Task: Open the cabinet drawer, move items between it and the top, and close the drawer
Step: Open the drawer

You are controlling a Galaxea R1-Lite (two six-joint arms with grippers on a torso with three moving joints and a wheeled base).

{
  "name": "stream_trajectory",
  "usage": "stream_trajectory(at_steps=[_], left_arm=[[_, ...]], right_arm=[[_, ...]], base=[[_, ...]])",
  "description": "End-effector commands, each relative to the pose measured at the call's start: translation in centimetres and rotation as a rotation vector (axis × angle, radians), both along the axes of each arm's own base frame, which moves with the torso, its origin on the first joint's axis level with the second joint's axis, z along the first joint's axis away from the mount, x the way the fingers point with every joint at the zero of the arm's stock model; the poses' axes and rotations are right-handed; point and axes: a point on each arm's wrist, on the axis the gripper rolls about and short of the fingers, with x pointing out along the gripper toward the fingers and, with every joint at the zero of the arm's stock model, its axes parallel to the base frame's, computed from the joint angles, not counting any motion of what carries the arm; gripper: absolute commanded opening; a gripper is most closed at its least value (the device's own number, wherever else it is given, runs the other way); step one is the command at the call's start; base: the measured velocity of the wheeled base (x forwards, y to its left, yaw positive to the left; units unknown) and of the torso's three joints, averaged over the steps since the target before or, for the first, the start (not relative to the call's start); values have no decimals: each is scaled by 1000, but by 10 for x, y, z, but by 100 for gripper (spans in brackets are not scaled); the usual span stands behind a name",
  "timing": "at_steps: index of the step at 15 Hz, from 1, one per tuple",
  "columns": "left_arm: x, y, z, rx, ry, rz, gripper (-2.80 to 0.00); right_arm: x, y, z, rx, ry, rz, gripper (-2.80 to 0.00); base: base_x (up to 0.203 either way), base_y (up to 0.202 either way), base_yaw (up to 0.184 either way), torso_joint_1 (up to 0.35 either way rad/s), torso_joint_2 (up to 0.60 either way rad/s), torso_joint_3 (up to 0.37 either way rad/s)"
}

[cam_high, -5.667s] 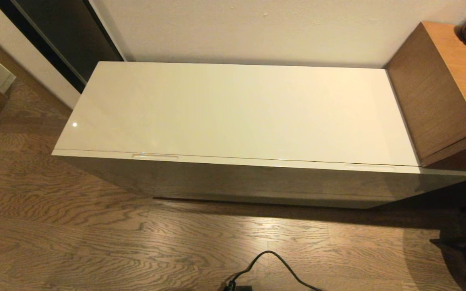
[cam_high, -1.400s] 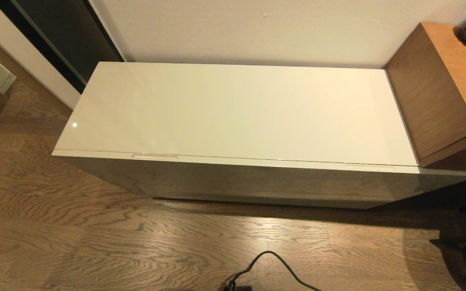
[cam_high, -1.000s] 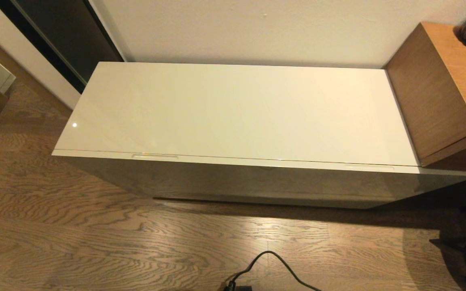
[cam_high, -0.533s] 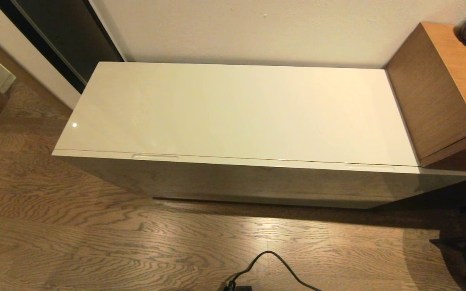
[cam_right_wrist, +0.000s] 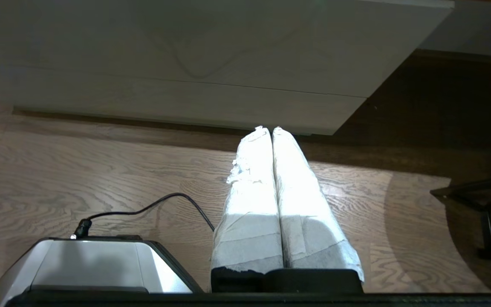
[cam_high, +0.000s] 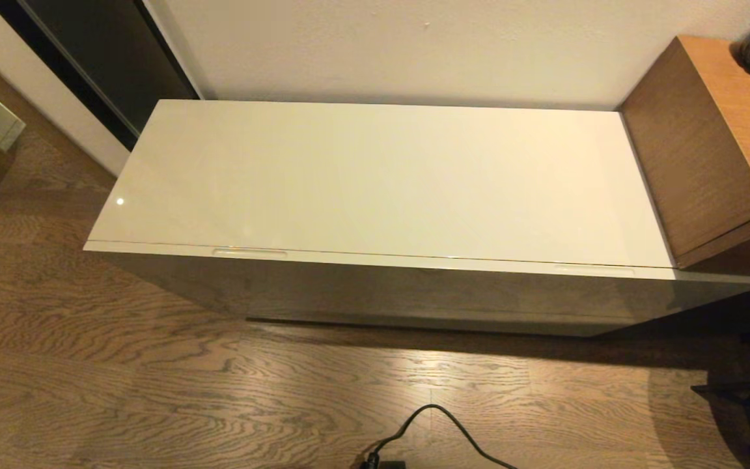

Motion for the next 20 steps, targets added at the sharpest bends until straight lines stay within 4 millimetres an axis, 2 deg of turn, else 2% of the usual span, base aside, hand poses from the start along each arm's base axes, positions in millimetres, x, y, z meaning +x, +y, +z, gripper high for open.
stream_trajectory(at_steps=[1, 20], left_arm=[[0, 0, 0, 0, 0, 1, -280], [0, 0, 0, 0, 0, 1, -280]], right_arm=[[0, 0, 0, 0, 2, 0, -280], [0, 0, 0, 2, 2, 0, -280]], base=[[0, 0, 0, 0, 0, 0], [0, 0, 0, 0, 0, 0]])
